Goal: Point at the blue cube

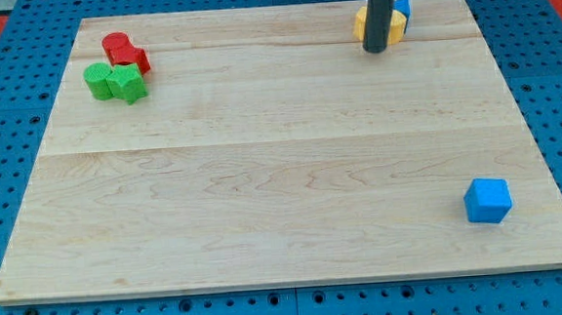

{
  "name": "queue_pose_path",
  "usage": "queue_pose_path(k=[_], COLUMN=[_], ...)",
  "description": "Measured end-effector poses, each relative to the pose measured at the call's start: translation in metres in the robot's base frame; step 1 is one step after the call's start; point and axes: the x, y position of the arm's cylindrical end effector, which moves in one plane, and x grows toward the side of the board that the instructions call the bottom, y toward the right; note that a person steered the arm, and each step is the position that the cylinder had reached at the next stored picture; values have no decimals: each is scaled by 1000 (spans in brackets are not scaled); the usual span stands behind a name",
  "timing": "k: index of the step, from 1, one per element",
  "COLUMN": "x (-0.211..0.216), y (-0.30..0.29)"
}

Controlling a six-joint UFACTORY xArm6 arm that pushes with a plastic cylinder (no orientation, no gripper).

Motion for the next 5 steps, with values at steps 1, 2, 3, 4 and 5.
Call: queue_pose_path(k=[1,2,3,4,5], x=[52,106,182,262,290], y=[67,110,129,130,80])
